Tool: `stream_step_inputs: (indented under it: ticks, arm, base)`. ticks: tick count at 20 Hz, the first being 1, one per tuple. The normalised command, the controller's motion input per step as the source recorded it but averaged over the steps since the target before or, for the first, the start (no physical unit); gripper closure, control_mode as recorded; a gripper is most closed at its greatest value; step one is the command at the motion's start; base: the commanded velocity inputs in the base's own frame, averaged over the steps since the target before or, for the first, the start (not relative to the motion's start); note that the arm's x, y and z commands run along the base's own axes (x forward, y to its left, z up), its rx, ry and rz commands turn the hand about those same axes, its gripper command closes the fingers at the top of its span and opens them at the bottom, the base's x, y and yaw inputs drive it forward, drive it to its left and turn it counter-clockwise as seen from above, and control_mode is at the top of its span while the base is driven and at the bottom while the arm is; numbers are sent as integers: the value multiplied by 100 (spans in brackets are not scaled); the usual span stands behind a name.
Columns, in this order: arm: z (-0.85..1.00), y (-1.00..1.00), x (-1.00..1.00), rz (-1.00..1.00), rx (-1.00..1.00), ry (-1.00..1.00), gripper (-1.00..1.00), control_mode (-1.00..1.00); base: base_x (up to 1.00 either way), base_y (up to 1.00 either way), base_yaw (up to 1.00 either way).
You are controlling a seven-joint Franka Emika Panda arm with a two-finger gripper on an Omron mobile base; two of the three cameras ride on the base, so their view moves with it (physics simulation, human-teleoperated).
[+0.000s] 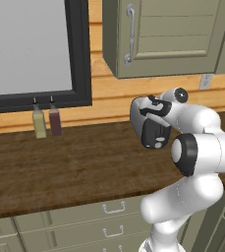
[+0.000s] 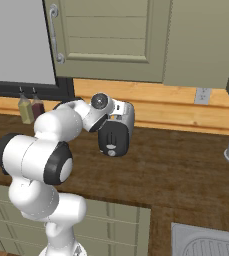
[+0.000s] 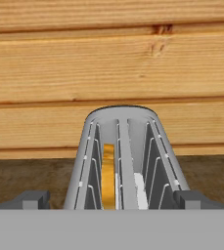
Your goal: Start the toaster. Once the lever pops up, take the bread to the plate on the dining counter.
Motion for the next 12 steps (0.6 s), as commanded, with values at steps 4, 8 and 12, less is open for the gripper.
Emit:
stream_step_inputs:
  ticks: [4, 8, 12]
  arm:
    - [0, 0, 0, 0, 0, 0, -100, -100]
    - [0, 0, 0, 0, 0, 0, -100, -100]
    - [0, 0, 0, 0, 0, 0, -100, -100]
  base:
    - [0, 0, 0]
    - [0, 0, 0]
    - [0, 0, 0]
